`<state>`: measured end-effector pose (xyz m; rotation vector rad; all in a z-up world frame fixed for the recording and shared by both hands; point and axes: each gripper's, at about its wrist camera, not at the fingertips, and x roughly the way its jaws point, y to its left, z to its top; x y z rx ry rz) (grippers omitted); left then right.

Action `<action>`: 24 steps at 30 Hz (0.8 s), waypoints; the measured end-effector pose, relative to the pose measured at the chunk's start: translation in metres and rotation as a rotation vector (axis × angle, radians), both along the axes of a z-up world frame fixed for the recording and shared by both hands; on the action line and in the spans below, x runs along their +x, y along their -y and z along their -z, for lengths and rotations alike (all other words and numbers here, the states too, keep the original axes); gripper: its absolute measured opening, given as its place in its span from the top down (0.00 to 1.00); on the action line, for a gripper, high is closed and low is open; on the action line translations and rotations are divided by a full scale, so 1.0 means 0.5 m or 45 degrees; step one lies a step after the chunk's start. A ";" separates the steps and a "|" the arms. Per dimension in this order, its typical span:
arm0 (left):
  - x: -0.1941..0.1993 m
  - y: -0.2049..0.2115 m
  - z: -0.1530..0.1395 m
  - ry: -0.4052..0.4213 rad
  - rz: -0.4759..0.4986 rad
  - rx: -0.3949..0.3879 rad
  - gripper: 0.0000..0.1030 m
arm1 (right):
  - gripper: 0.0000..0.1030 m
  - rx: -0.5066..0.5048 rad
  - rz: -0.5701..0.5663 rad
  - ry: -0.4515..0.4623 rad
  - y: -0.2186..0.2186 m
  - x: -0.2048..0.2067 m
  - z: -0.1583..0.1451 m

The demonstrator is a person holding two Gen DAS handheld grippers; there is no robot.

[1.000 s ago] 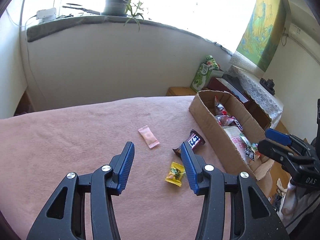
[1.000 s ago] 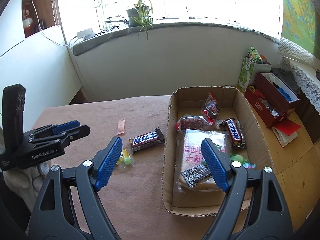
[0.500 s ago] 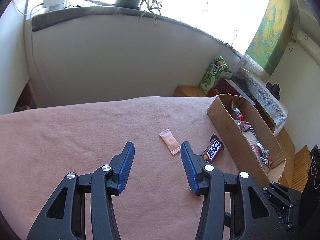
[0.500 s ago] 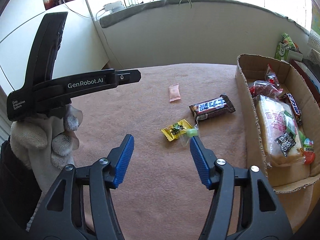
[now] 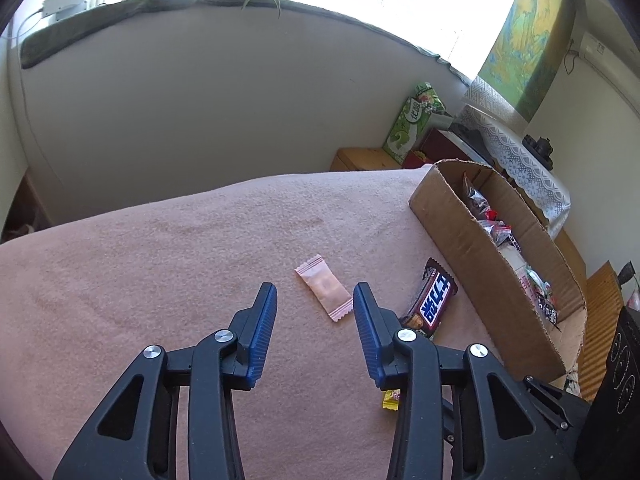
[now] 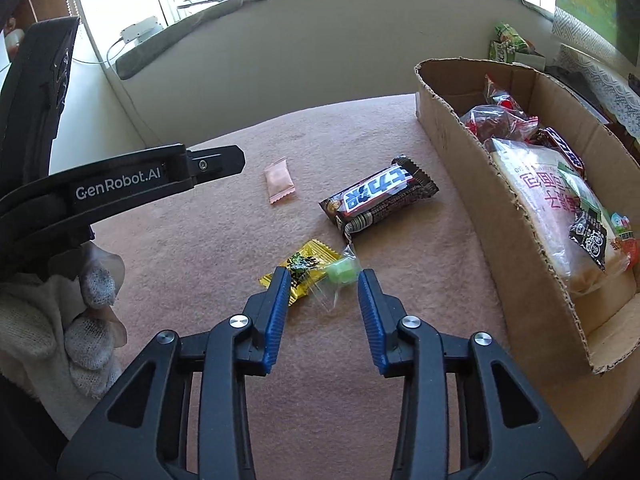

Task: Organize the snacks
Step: 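Move both grippers back toward the yellow candy and chocolate bar, then close the left gripper on the pink candy while the right gripper approaches the clear green packet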

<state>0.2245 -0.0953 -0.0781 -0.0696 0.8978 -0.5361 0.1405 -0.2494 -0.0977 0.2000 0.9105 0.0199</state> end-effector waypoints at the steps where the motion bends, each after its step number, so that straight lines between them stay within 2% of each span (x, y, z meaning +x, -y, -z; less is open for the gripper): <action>1: 0.004 0.006 0.005 -0.009 0.010 0.002 0.63 | 0.64 -0.004 0.008 -0.007 0.001 0.002 0.004; 10: 0.034 0.046 0.050 -0.080 0.033 0.039 0.63 | 0.64 0.002 0.047 -0.018 0.012 0.013 0.013; 15: 0.031 0.069 0.053 -0.027 0.046 0.115 0.63 | 0.64 0.009 0.057 -0.027 0.017 0.020 0.013; 16: 0.031 0.069 0.054 -0.017 0.046 0.124 0.64 | 0.64 0.009 0.059 -0.029 0.018 0.021 0.014; 18: 0.030 0.069 0.055 0.001 0.035 0.145 0.74 | 0.64 0.016 0.067 -0.034 0.023 0.026 0.017; 21: 0.035 0.060 0.056 0.002 0.021 0.146 0.82 | 0.64 0.032 0.084 -0.027 0.030 0.024 0.017; 24: 0.037 0.056 0.057 0.002 0.027 0.140 0.82 | 0.64 0.020 0.111 -0.018 0.035 0.021 0.017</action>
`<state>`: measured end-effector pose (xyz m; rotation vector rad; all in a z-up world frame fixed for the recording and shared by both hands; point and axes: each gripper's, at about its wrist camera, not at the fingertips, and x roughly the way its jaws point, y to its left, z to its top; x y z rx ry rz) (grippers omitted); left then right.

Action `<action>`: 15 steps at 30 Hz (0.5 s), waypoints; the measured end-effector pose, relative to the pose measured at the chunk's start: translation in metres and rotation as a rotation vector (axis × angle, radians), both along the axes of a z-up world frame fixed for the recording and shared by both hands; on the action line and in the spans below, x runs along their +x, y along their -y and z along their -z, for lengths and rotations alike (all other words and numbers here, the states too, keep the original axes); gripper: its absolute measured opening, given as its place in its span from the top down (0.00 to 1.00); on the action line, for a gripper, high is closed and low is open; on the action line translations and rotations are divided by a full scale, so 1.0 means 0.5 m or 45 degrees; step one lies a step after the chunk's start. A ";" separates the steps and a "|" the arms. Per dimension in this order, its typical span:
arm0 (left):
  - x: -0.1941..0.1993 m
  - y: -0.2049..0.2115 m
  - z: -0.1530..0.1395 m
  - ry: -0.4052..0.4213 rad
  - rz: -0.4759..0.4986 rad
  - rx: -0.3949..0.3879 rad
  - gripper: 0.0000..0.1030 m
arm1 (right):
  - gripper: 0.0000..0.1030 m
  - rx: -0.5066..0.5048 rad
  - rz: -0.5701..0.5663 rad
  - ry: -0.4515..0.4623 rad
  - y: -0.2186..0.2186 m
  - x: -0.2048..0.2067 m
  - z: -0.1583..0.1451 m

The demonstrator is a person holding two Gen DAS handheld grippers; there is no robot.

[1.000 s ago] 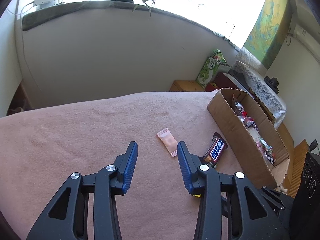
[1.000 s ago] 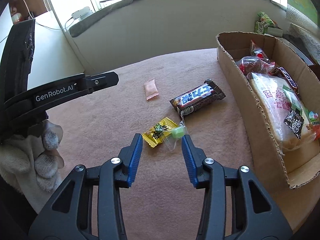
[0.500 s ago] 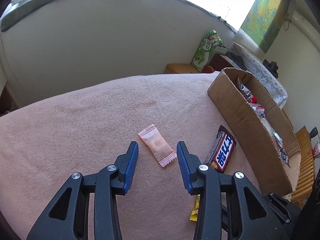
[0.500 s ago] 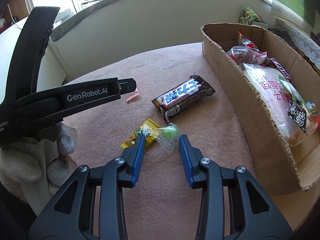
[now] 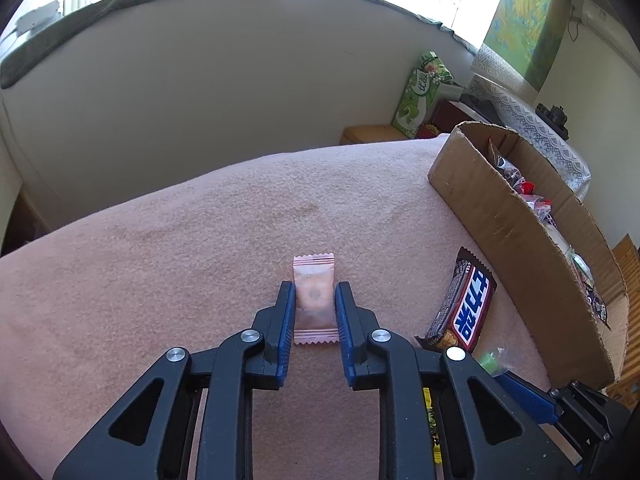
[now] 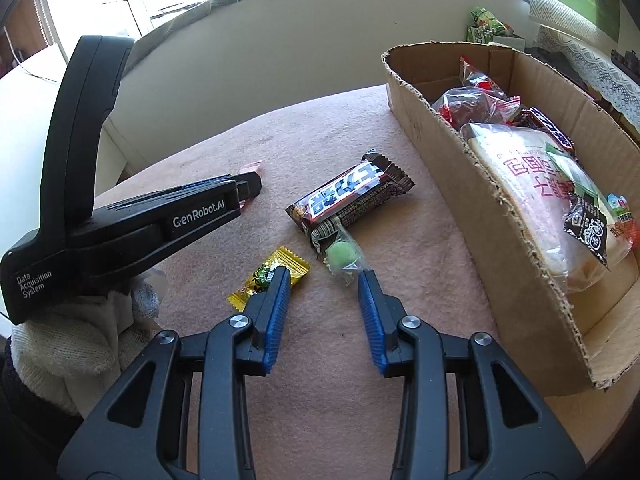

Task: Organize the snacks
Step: 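Close the left gripper on the pink candy while the right gripper approaches the clear green packet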

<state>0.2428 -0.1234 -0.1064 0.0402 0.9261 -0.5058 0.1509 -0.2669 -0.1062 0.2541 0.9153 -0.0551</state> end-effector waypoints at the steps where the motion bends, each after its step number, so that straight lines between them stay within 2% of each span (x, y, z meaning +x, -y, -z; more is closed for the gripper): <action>1: 0.000 0.000 0.000 0.003 0.000 0.003 0.82 | 0.64 0.000 0.007 -0.011 0.002 0.004 0.003; 8: 0.001 -0.008 -0.001 -0.013 -0.001 -0.039 0.83 | 0.64 -0.028 0.084 -0.007 0.008 0.021 0.006; 13: 0.003 -0.019 0.000 -0.023 0.003 -0.071 0.83 | 0.70 -0.064 0.106 -0.012 0.008 0.030 0.010; 15: 0.005 -0.023 0.001 -0.029 0.006 -0.089 0.83 | 0.75 -0.076 0.110 -0.015 0.007 0.038 0.010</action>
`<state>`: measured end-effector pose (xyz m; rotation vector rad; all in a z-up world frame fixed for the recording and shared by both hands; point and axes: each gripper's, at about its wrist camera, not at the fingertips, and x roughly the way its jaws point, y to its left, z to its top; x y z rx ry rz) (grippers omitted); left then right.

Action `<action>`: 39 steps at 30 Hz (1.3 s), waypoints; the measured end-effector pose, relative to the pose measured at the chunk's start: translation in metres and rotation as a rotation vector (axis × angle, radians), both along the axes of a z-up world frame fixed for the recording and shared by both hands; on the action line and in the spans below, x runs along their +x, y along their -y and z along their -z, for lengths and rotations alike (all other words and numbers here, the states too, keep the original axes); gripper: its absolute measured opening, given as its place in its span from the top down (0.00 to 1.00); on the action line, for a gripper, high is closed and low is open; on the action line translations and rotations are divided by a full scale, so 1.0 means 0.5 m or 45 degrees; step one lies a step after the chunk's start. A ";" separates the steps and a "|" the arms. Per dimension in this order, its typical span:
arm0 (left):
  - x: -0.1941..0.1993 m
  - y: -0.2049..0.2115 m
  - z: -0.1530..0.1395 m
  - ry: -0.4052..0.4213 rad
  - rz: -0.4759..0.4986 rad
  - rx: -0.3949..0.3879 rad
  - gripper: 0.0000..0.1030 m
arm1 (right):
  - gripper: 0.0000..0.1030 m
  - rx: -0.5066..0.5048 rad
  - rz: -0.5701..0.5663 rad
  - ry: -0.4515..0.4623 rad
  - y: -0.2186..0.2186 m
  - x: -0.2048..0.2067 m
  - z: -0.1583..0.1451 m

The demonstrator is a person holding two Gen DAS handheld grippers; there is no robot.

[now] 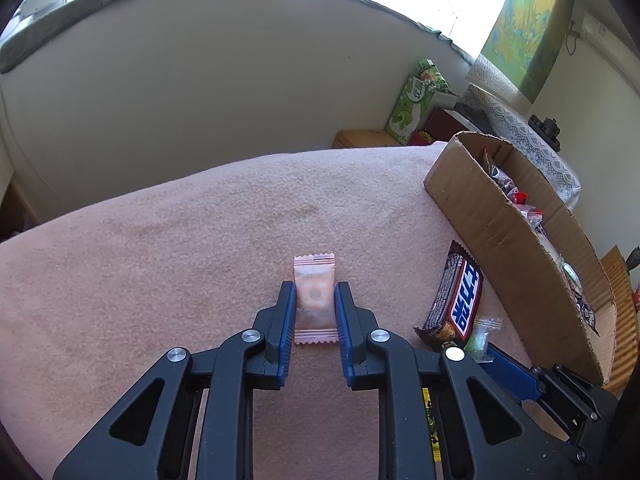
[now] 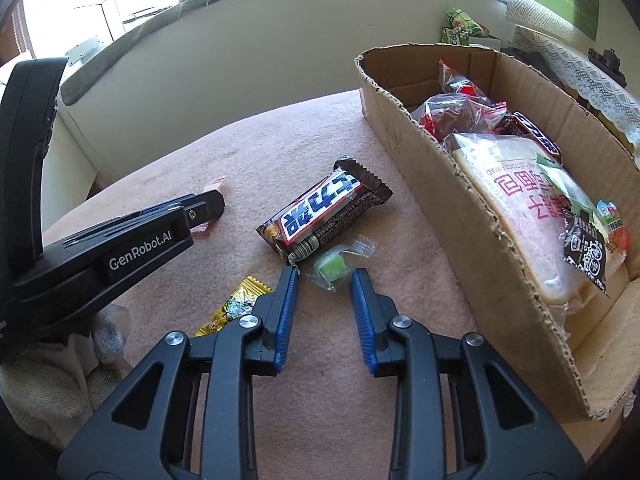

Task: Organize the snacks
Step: 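Close the left gripper on the pink candy while the right gripper approaches the clear green packet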

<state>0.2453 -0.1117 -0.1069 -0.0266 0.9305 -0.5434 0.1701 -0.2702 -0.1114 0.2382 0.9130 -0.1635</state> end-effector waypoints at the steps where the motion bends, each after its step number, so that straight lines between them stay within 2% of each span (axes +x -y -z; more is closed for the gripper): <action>1: 0.001 -0.003 0.000 -0.004 0.001 -0.009 0.83 | 0.77 0.001 0.002 -0.001 0.001 0.003 0.000; 8: 0.000 -0.011 -0.001 -0.015 0.006 -0.032 0.83 | 0.82 0.024 -0.001 0.014 0.004 0.000 -0.002; 21: -0.043 -0.036 -0.010 0.010 -0.018 0.038 0.83 | 0.84 0.080 -0.085 0.002 0.000 -0.037 -0.006; 34: -0.067 -0.035 -0.006 0.007 -0.032 0.066 0.83 | 0.84 0.056 -0.188 -0.042 0.004 -0.092 -0.012; 39: -0.059 -0.031 -0.005 0.003 -0.029 0.059 0.83 | 0.77 0.086 -0.138 -0.015 0.021 -0.107 -0.019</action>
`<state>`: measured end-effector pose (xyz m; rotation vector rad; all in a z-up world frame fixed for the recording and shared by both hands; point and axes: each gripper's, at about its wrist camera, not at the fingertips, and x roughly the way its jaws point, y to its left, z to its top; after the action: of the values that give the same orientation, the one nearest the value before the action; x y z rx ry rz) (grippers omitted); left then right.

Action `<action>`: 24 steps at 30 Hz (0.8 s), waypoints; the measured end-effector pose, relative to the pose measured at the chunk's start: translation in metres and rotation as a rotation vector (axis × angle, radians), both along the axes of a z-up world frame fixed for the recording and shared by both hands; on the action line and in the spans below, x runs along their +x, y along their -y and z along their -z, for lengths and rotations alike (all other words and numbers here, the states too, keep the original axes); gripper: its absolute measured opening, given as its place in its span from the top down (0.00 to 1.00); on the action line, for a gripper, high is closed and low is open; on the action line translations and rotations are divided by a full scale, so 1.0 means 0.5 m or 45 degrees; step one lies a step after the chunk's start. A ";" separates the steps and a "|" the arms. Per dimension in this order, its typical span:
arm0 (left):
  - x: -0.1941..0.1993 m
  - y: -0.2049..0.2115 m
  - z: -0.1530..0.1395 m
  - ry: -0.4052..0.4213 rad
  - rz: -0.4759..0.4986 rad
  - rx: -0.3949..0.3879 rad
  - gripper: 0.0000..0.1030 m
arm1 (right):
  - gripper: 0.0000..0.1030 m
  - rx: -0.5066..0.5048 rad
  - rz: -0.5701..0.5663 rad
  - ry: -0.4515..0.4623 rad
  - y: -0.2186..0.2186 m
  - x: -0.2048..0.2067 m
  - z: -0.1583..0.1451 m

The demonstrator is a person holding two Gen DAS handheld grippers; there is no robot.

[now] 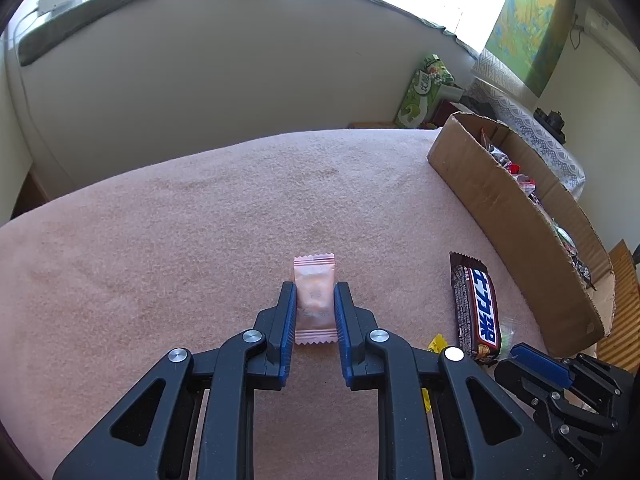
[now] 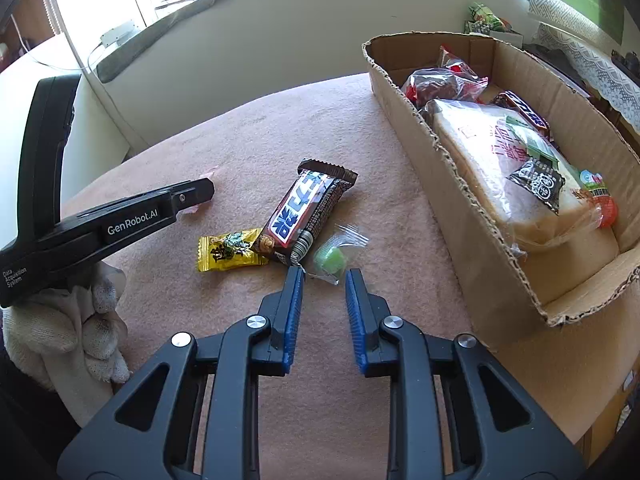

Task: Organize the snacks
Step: 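Close the left gripper on the pink candy while the right gripper approaches the clear green packet, then close the right gripper on the small clear green packet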

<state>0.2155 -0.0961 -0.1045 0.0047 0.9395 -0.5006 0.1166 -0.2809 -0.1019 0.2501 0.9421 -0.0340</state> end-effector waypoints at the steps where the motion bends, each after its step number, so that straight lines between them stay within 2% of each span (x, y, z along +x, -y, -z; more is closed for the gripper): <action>1: 0.001 0.000 0.001 0.000 0.000 -0.001 0.83 | 0.77 0.006 0.018 0.001 0.004 -0.001 0.000; 11: -0.001 -0.004 0.001 -0.001 0.004 -0.012 0.83 | 0.77 -0.038 0.069 -0.013 0.005 0.023 0.004; 17: -0.001 -0.004 0.002 0.000 0.006 -0.014 0.83 | 0.69 -0.080 0.065 -0.018 -0.005 0.046 0.005; 22: -0.001 -0.004 0.002 0.001 0.007 -0.016 0.83 | 0.69 -0.099 0.065 -0.001 -0.013 0.066 0.008; 23: -0.001 -0.004 0.002 0.002 0.008 -0.015 0.83 | 0.70 -0.094 0.061 0.005 -0.014 0.068 0.008; 24: -0.002 -0.004 0.002 0.002 0.008 -0.016 0.83 | 0.81 -0.092 0.065 0.011 -0.013 0.069 0.008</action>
<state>0.2147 -0.0940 -0.1055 -0.0036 0.9350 -0.5125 0.1510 -0.2743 -0.1061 0.2074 0.9241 -0.1135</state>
